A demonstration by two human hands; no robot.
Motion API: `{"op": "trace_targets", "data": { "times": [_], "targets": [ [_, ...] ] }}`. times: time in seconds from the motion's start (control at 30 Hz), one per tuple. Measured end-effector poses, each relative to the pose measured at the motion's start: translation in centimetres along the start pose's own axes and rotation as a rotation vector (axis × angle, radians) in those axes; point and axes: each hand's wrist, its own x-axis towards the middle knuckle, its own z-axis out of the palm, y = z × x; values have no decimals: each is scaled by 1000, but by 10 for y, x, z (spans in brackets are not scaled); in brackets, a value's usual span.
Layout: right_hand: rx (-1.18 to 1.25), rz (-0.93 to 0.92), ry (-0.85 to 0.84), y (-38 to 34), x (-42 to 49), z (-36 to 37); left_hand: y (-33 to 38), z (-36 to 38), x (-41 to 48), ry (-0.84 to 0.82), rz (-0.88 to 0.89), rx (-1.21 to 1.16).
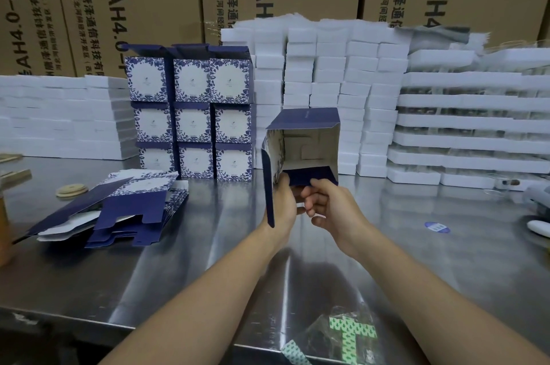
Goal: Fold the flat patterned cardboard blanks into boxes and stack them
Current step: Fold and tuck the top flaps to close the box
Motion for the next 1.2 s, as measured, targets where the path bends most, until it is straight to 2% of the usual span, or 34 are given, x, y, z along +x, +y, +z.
{"op": "trace_targets", "data": {
  "times": [0.3,0.47,0.57,0.83,1.07,1.2],
  "targets": [
    [79,48,-46,1,-3,4,-2,5,-1,-15,8,24],
    [94,2,50,1,-1,5,-1,9,-4,-102,-25,27],
    [93,-13,39,3,-1,4,-2,17,-8,-136,5,70],
    [32,58,-26,3,0,3,-4,12,-6,-79,41,133],
    [94,22,123,3,-1,7,-8,15,-2,-104,66,109],
    [53,32,124,0,-3,6,-9,11,0,-50,68,65]
  ]
}}
